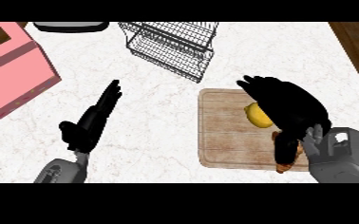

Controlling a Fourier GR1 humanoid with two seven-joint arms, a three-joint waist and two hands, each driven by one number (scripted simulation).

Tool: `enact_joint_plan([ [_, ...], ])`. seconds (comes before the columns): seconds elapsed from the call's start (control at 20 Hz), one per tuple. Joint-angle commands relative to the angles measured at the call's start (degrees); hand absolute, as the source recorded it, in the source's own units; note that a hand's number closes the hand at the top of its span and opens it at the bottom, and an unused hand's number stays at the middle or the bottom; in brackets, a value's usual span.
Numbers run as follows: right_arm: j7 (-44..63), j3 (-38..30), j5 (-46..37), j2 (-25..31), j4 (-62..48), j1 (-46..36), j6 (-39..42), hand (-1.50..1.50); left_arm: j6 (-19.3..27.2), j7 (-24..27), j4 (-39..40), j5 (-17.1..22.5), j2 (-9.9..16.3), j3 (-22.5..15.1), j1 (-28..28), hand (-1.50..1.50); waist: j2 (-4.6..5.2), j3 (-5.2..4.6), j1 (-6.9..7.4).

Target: Pick the lemon from the cutting board and place it in the tiered basket

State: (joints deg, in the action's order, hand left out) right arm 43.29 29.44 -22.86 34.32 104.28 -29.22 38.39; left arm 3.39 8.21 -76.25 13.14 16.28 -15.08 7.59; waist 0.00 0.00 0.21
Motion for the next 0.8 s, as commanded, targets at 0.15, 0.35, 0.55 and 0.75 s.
enact_joint_plan([
  [0.15,-11.18,-1.20,-10.30,-1.45,-4.44,6.96,-3.33,-1.50,-0.91,-1.61,-3.77,-2.07,-1.17,1.24,-2.50,0.00,0.01,0.02,-0.04],
  [0.35,-14.02,-3.21,-14.46,-3.13,-10.58,7.21,-5.42,-1.50,-3.70,-1.63,-2.80,-2.26,-0.13,3.10,-2.22,0.00,0.01,0.01,0.01],
  [0.55,-18.84,-3.91,-19.13,-5.10,-17.52,6.75,-7.33,-1.50,-2.68,-2.57,-0.85,-4.10,-2.86,3.54,-0.50,0.00,0.07,0.02,0.12],
  [0.75,-20.03,-5.98,-21.19,-7.37,-16.68,8.31,-4.86,-1.50,-2.78,-5.73,-8.50,-5.12,-3.28,3.83,-3.86,0.00,-0.04,0.02,0.11],
])
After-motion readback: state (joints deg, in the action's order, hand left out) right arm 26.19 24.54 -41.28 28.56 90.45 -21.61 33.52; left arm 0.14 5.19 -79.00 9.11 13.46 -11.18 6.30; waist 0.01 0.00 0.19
